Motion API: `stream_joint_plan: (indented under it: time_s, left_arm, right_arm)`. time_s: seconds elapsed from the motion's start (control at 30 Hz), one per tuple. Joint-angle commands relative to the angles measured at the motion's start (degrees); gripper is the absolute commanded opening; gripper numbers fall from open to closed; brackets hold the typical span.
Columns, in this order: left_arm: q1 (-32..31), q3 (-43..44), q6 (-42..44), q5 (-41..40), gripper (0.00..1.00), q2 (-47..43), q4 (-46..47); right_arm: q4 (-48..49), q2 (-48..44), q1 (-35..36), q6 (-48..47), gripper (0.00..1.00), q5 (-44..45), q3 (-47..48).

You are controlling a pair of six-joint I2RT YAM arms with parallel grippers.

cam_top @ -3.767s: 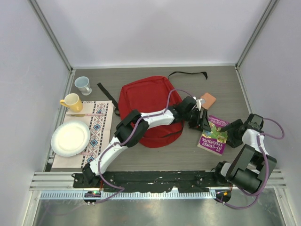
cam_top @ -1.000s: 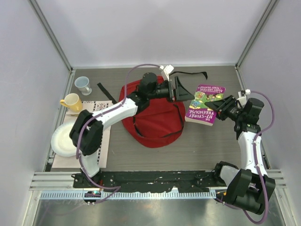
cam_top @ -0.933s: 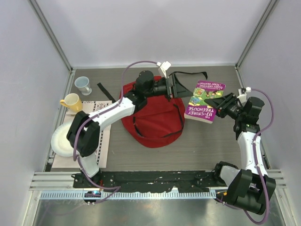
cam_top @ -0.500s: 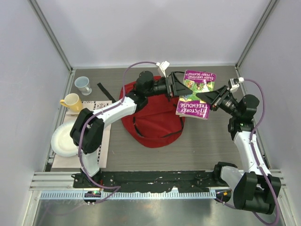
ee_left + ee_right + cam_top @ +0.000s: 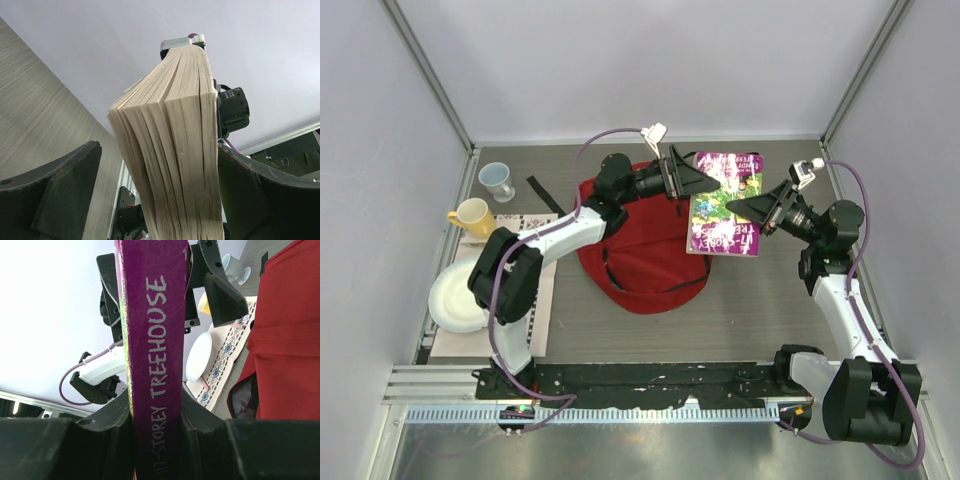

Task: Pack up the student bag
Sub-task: Pick up the book from the center of the board.

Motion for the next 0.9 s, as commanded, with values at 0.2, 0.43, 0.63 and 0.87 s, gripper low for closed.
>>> stream_joint_plan:
  time_s: [0.2, 0.43, 0.63, 0.87]
  left_arm:
    - [0.5, 0.2, -1.9, 2.7, 0.09, 0.3, 7.9]
    - [2.6, -5.8, 0.4, -3.9, 0.0, -4.5, 4.5]
    - [4.5, -15.9, 8.9, -21.9, 0.0, -17.9, -5.4]
    - [4.5, -21.4, 10.9, -33.3, 0.0, -26.5, -7.3]
  right_arm:
    - [-8.4, 2.3, 0.7, -10.5, 0.2, 1.0, 4.3]
    - [-47.5, 2.0, 0.6, -35.3, 0.86, 21.0, 13.3]
    - [-55.7, -2.6, 1.0, -40.9, 0.9, 30.5, 13.0]
    - [-59.1, -8.6, 6.0, -42.8, 0.91, 44.0, 13.0]
